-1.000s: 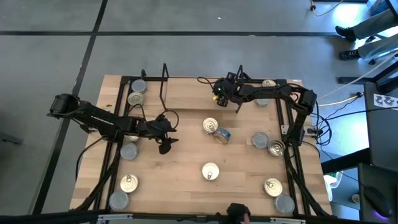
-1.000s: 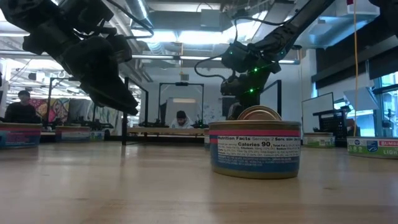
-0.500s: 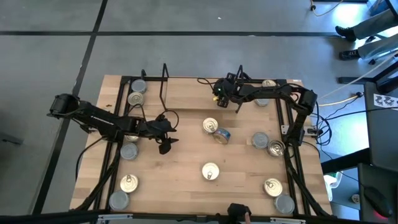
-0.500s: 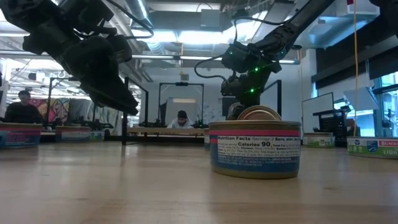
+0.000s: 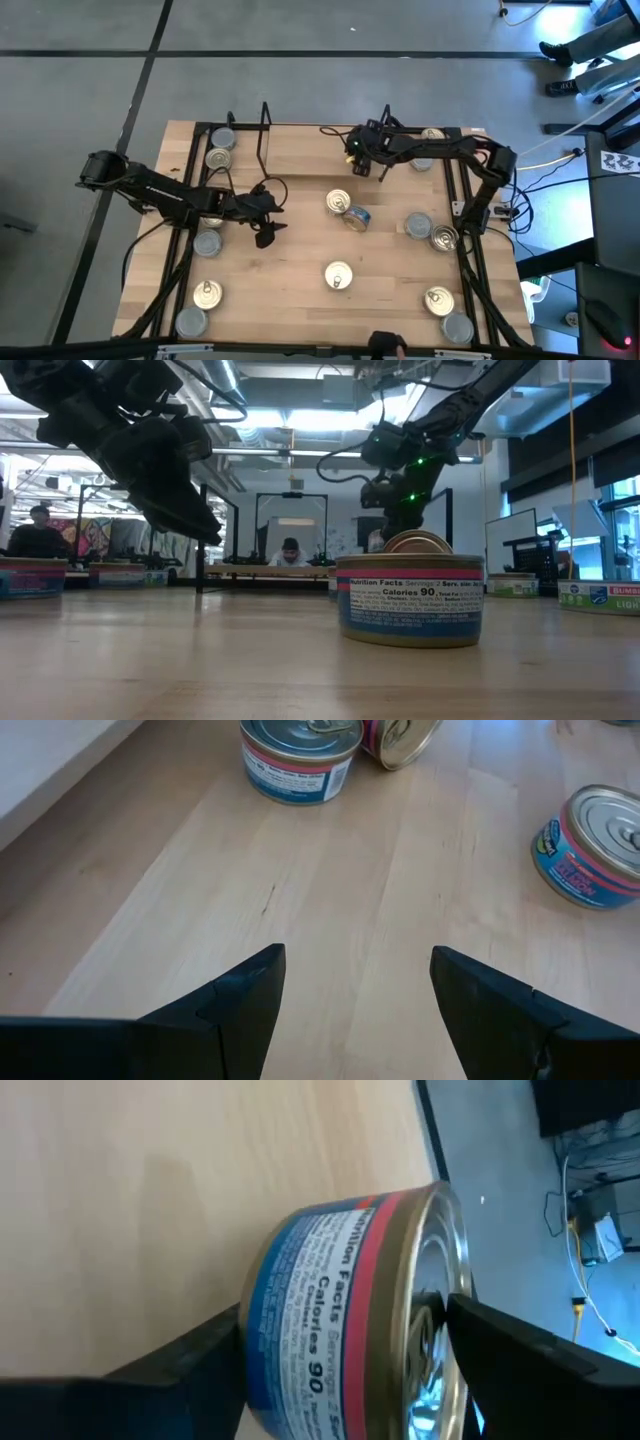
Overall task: Stack canned seafood by type on shelf
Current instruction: Put the blue-pink tuna can on the shelf
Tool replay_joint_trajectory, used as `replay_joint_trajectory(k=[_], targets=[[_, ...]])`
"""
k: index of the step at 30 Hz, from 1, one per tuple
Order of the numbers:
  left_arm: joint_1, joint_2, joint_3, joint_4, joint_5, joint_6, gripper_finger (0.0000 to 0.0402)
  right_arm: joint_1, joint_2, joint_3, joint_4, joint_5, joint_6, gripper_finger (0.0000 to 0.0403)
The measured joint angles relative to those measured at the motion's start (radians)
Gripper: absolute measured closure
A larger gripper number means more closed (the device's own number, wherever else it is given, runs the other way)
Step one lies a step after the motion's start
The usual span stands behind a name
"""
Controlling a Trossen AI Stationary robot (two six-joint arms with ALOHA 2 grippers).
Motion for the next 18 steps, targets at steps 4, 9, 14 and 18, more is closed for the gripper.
replay_joint_trajectory(k=[4,9,14,18], targets=[[0.0,0.0,0.0,0.0,0.006,0.005,0.0153,0.0,-0.003,0.0,-0.022,0.001,0.0,0.0093],[0.0,0.0,0.0,0.0,0.007,0.01,0.0153,0.037,-0.016,0.002,-0.097,-0.027,-0.036,0.0093],[0.0,0.0,0.0,0.0,0.014,0.017,0.0153,0.061,-0.015,0.002,-0.085,-0.019,-0.059,0.0093],[0.0,0.0,0.0,0.0,0.014,0.023,0.0153,0.063,-0.024,0.001,-0.083,-0.039,-0.051,0.0093]])
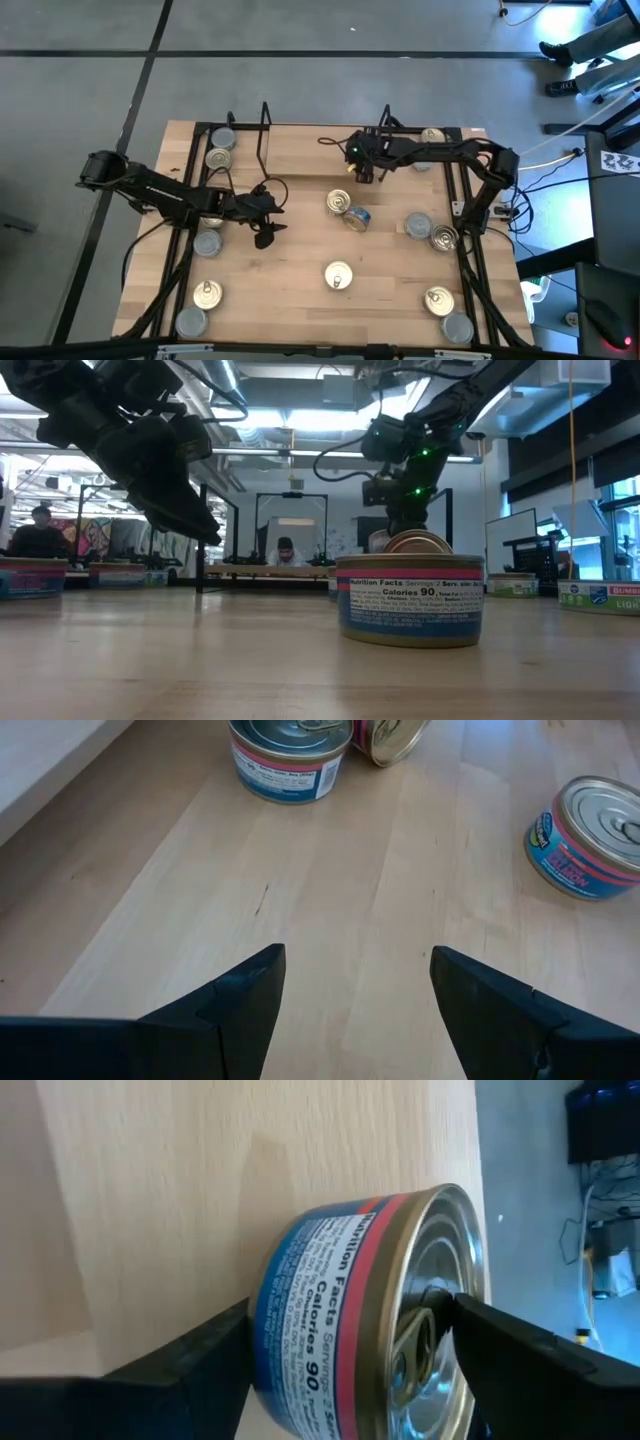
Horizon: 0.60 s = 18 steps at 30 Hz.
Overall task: Stack canned seafood by type on shelf
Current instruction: Put the blue-pink tuna can on the shelf, then stack the blue-pink tuna can on top of the other blue-pink tuna can on the shelf
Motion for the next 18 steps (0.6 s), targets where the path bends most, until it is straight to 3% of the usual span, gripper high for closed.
replay_joint_trajectory(k=[4,15,18], targets=[[0.001,0.0,0.0,0.0,0.0,0.0,0.0153,0.003,-0.003,-0.001,-0.005,0.086,0.003,0.0093],[0.002,0.0,0.0,0.0,0.0,0.0,0.0153,0.003,-0.011,-0.001,-0.01,-0.036,0.012,0.0093],[0.002,0.0,0.0,0.0,0.0,-0.001,0.0153,0.003,-0.012,-0.001,-0.004,-0.014,-0.007,0.0093]])
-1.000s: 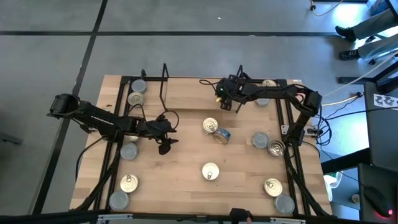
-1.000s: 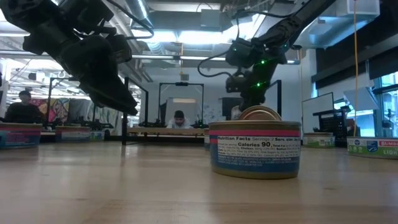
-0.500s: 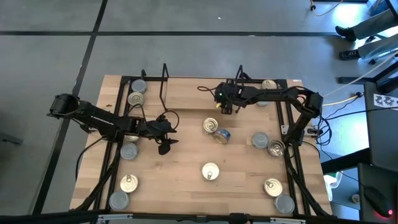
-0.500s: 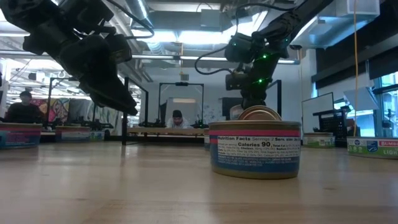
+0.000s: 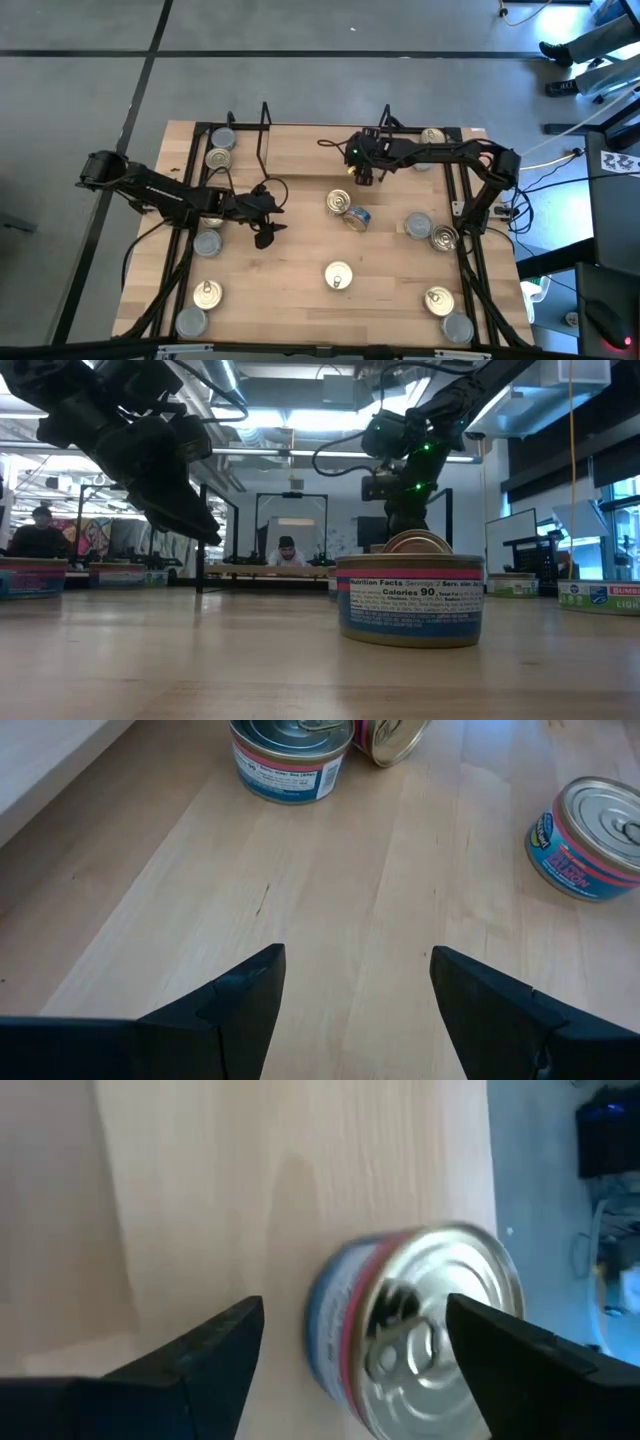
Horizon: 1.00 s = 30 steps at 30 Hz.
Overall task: Stack canned seafood by type on shelf
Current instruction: Stack the blue-pink tuna can on top of the other blue-pink tuna can on the shelf
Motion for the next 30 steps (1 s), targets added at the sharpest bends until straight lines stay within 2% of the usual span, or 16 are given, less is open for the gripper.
replay_joint_trajectory(k=[13,18,23,30], targets=[[0.002,0.0,0.0,0.0,0.0,0.0,0.0153,0.011,0.001,0.001,0.03,-0.01,-0.026,0.0093],[0.002,0.0,0.0,0.001,-0.001,-0.001,0.0153,-0.01,0.016,-0.001,0.055,0.088,-0.037,0.0093],[0.005,0.0,0.0,0.0,-0.001,0.0,0.0153,-0.027,0.016,-0.001,0.07,0.142,-0.056,0.0093],[0.006,0.0,0.0,0.001,-0.001,0.003,0.0153,-0.019,0.01,0.006,0.079,0.142,-0.083,0.0093]])
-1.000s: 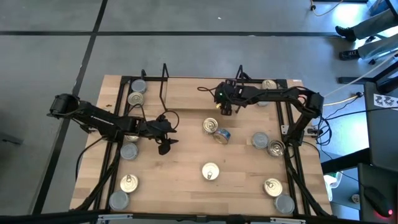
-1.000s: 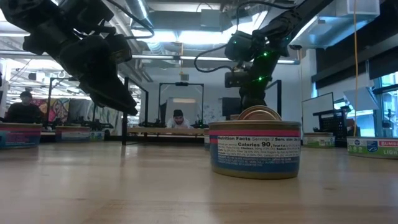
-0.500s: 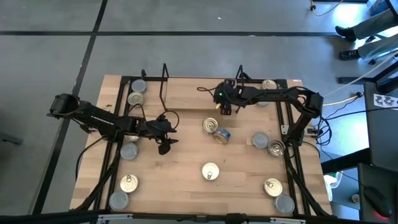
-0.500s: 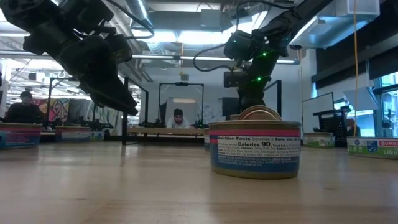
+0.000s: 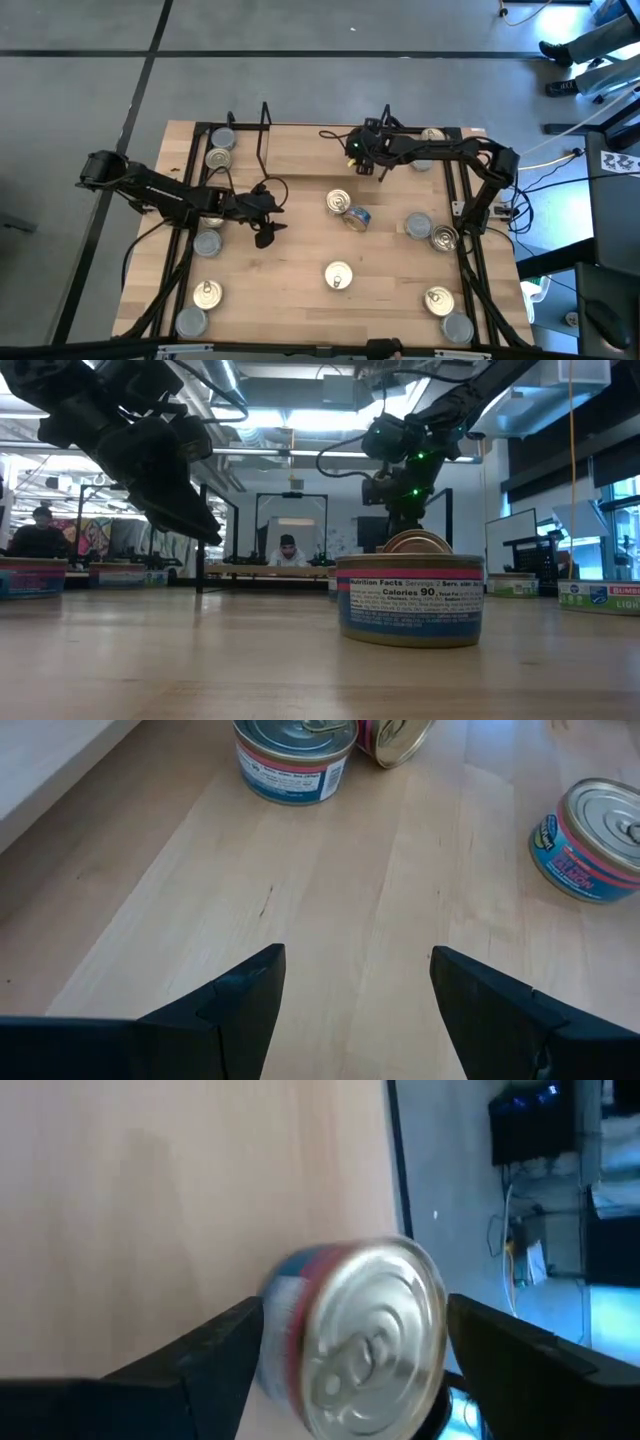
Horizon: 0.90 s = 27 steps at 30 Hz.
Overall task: Stack canned seafood by type on shelf
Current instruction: Stack the blue-pink tuna can on top of the other blue-pink tuna can on the shelf
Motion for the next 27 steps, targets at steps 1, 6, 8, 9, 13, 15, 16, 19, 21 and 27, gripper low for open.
replay_joint_trajectory(k=[1,6,8,9,13,15,16,19,21,27], targets=[[0.0,0.0,0.0,0.001,0.0,0.0,0.0153,0.012,-0.011,0.007,-0.018,-0.02,0.001,0.0093],[-0.011,0.0,0.0,0.019,-0.001,-0.001,0.0153,0.136,-0.125,0.043,-0.089,-0.089,0.038,0.0093],[-0.026,0.0,0.0,0.049,-0.002,-0.001,0.0153,0.207,-0.183,0.043,-0.116,-0.147,0.073,0.0093],[-0.033,0.002,0.0,0.073,-0.002,0.0,0.0153,0.243,-0.211,0.043,-0.125,-0.175,0.098,0.0093],[-0.071,0.029,0.012,0.168,-0.004,0.019,0.0153,0.392,-0.299,0.033,-0.19,-0.239,0.211,0.0101],[-0.094,0.066,0.049,0.174,-0.028,0.035,0.0153,0.47,-0.337,-0.005,-0.19,-0.241,0.253,0.0109],[-0.107,0.095,0.073,0.176,-0.04,0.046,0.0153,0.508,-0.353,-0.028,-0.189,-0.241,0.271,0.0113],[-0.135,0.205,0.173,0.172,-0.048,0.071,0.0153,0.611,-0.388,-0.099,-0.181,-0.24,0.336,0.0123],[-0.153,0.286,0.261,0.162,-0.05,0.087,0.0153,0.666,-0.399,-0.139,-0.179,-0.241,0.393,0.0126],[-0.222,0.508,0.515,0.04,-0.05,0.08,0.0153,0.824,-0.401,-0.231,-0.112,-0.242,0.537,0.0129]])
